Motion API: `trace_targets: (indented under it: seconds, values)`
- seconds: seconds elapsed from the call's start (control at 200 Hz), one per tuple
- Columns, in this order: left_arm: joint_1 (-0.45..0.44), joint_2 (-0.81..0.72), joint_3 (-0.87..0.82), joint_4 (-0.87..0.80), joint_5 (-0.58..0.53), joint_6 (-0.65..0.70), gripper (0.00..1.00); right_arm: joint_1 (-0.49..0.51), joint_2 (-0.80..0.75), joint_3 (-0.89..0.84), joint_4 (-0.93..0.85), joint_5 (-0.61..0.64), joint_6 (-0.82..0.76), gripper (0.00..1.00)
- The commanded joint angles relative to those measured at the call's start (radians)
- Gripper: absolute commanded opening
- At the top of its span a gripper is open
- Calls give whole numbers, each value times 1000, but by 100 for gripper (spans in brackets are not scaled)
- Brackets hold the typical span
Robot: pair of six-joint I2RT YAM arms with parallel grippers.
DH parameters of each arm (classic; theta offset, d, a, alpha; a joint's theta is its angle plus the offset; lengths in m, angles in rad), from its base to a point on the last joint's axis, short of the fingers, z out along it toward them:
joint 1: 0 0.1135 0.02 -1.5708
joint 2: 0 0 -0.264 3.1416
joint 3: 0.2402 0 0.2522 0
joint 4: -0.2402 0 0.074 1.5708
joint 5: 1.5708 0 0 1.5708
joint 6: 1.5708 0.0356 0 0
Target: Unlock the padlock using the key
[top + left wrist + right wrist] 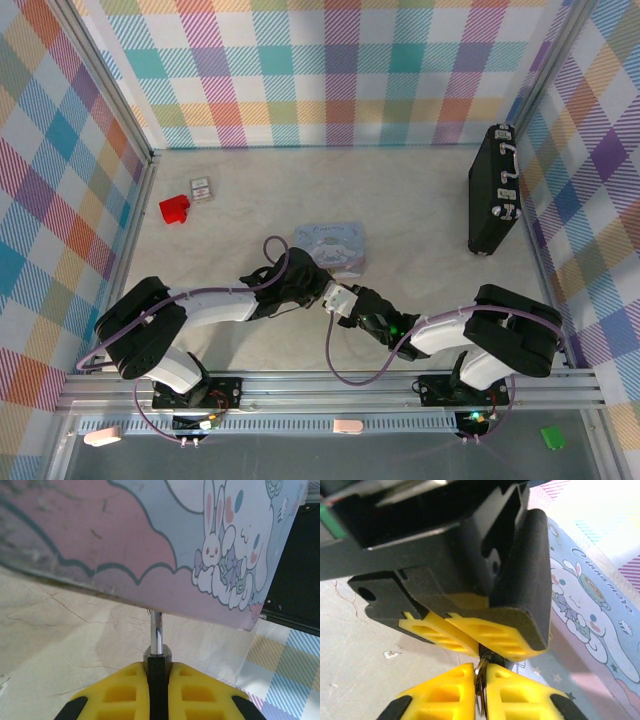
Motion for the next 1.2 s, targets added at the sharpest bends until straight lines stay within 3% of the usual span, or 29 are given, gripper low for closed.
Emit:
trace_targets:
  seconds: [0.0, 0.205, 0.405, 0.475, 0.695, 0.805, 0.925, 1.075, 1.195]
  values:
    - [5, -52, -25, 82, 4, -23, 0, 1, 1, 28, 69, 71, 112, 9]
    - [5, -87, -55, 151, -26, -36, 0, -9, -48, 63, -16, 118, 476, 4]
    - [1, -46, -57, 221, -26, -46, 0, -9, -50, 60, -112, 135, 1108, 0]
    - [0, -27, -56, 237, -21, -51, 0, -7, -41, 48, -106, 116, 1231, 0]
    - [-1, -14, -63, 200, -31, -41, 0, -5, -111, 43, -177, 112, 1238, 5]
    - [1, -34, -47, 121, -49, 34, 0, -15, -165, 50, -193, -5, 1149, 29]
    - [25, -84, -16, -96, -91, 274, 0, -45, -324, 88, -473, -44, 1090, 57]
    - [24, -128, -67, -64, -84, 463, 0, -169, -532, 8, -552, -196, 1134, 71]
    - [23, -134, -68, -61, -66, 598, 0, -238, -623, -1, -633, -281, 1157, 73]
